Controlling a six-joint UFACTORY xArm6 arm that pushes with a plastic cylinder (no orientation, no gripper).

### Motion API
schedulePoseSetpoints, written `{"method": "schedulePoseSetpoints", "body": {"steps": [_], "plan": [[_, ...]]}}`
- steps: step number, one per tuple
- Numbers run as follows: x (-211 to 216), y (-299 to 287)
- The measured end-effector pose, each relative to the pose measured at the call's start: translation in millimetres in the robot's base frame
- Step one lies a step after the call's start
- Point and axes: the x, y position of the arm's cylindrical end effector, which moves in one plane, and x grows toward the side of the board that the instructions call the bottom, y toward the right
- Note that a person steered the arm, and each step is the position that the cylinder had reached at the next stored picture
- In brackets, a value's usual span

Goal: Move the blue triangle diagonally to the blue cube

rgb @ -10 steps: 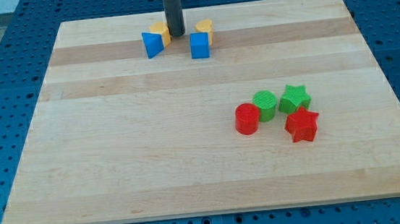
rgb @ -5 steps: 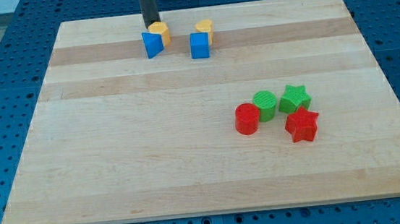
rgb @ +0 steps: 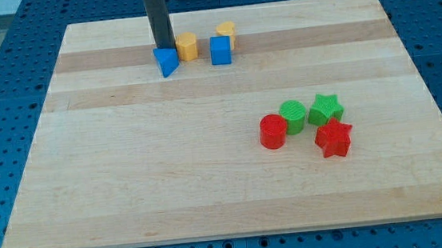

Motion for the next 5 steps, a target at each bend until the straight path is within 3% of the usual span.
{"method": "schedulePoseSetpoints", "body": {"steps": [3, 5], "plan": [[50.9, 6.9], [43.3, -34.6]]}}
